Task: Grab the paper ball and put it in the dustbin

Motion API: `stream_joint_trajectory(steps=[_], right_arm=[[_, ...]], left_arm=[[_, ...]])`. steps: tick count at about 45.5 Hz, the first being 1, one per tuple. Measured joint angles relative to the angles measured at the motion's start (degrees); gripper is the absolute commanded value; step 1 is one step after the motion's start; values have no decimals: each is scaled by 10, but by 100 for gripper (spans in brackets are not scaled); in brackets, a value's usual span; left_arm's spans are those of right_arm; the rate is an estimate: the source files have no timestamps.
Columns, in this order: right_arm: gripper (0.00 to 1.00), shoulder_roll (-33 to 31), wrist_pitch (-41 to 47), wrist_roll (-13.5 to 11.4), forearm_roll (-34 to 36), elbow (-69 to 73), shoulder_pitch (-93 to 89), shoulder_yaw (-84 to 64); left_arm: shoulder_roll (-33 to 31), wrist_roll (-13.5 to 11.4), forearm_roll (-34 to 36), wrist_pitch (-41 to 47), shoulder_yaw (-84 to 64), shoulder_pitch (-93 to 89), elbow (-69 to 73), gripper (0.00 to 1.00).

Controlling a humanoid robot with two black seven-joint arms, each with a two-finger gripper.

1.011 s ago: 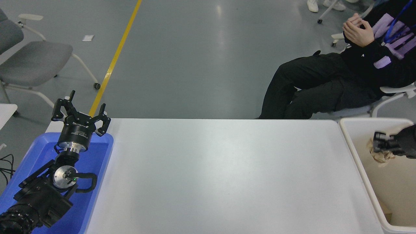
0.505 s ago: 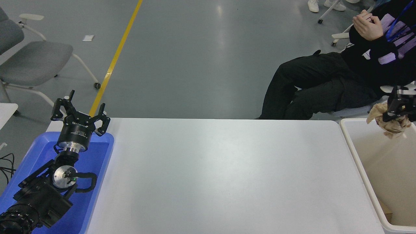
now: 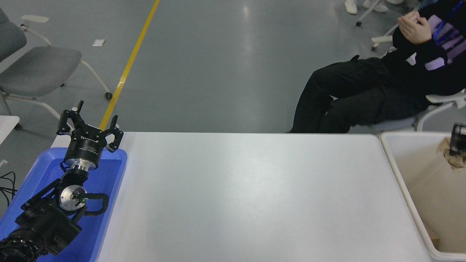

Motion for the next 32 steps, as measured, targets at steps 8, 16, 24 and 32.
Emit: stream_joint_trajectory(steps=[8, 16, 24, 32], right_arm=[[0, 32, -90, 0, 21, -116, -177, 94], [0, 86, -138, 0, 53, -253, -329, 180], [0, 148, -160, 0, 84, -388, -445, 254], [0, 185, -167, 0, 93, -474, -499, 302]], left_arm=[[0, 0, 0, 0, 0, 0, 0, 98], [0, 0, 0, 0, 0, 0, 0, 98], [0, 0, 0, 0, 0, 0, 0, 98], [0, 0, 0, 0, 0, 0, 0, 98]])
